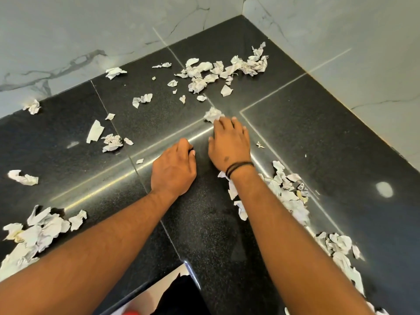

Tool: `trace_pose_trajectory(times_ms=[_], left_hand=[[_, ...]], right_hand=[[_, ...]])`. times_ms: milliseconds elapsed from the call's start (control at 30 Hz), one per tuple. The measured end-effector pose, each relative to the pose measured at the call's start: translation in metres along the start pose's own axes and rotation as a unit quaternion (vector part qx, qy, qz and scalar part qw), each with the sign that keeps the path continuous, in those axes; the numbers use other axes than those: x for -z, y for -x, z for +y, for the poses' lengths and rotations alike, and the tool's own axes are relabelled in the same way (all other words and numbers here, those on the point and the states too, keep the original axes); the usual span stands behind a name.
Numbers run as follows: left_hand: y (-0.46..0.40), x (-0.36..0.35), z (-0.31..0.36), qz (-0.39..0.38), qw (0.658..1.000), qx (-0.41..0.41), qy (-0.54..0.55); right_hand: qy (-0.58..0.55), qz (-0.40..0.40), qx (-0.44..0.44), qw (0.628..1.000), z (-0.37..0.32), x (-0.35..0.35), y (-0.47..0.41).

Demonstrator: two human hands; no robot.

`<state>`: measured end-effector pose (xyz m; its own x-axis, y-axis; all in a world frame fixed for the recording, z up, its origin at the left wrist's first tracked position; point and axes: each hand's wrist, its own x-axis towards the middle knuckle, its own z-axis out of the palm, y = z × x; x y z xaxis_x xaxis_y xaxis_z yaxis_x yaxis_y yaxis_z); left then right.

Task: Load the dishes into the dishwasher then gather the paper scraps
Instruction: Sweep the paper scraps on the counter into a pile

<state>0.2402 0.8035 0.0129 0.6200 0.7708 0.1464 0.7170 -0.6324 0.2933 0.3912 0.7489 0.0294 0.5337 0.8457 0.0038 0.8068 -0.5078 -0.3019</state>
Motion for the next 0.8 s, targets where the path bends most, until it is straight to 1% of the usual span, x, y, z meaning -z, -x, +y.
trace_pose_trajectory(times_ms=[100, 167, 233, 300, 333, 367, 400, 500, 567, 633, 800], left_hand=[[-0.001, 0.001, 0.002, 0.002, 1.0, 0.005, 0.003], [-0.001, 0.001, 0.003, 0.003, 1.0, 0.004, -0.002], [0.0, 0.001, 0.002, 0.004, 1.0, 0.004, -0.005], [0.0, 0.001, 0.002, 0.005, 1.0, 0.003, -0.004], [0.0, 0.0, 0.001, 0.005, 1.0, 0.002, -0.004], [0.0, 0.0, 0.001, 0.006, 1.0, 0.001, -0.006], [-0.001, 0.0, 0.001, 0.008, 1.0, 0.0, -0.009], [0.0, -0.001, 0.002, 0.011, 1.0, -0.002, -0.013], [0.0, 0.0, 0.001, 0.011, 1.0, -0.001, -0.01], [-0.001, 0.0, 0.0, 0.011, 1.0, -0.001, -0.01], [0.001, -0.001, 0.0, 0.015, 1.0, -0.004, -0.008]], right_hand=[[0.007, 0.01, -0.011, 1.0, -0.005, 0.0, 0.048], [-0.006, 0.027, -0.026, 0.999, -0.009, 0.004, 0.061], [-0.054, 0.093, -0.042, 0.993, -0.014, 0.013, 0.058], [-0.109, 0.164, -0.03, 0.98, -0.017, 0.024, 0.038], [-0.135, 0.168, -0.017, 0.976, -0.016, 0.026, 0.021], [-0.149, 0.147, -0.008, 0.978, -0.014, 0.029, 0.002], [-0.146, 0.107, -0.009, 0.983, -0.01, 0.03, -0.018], [-0.105, -0.022, -0.03, 0.994, 0.006, 0.022, -0.067], [-0.069, -0.075, -0.027, 0.994, 0.013, 0.011, -0.081], [-0.024, -0.092, -0.015, 0.995, 0.015, 0.004, -0.081], [-0.011, -0.056, -0.003, 0.998, 0.007, -0.003, -0.032]])
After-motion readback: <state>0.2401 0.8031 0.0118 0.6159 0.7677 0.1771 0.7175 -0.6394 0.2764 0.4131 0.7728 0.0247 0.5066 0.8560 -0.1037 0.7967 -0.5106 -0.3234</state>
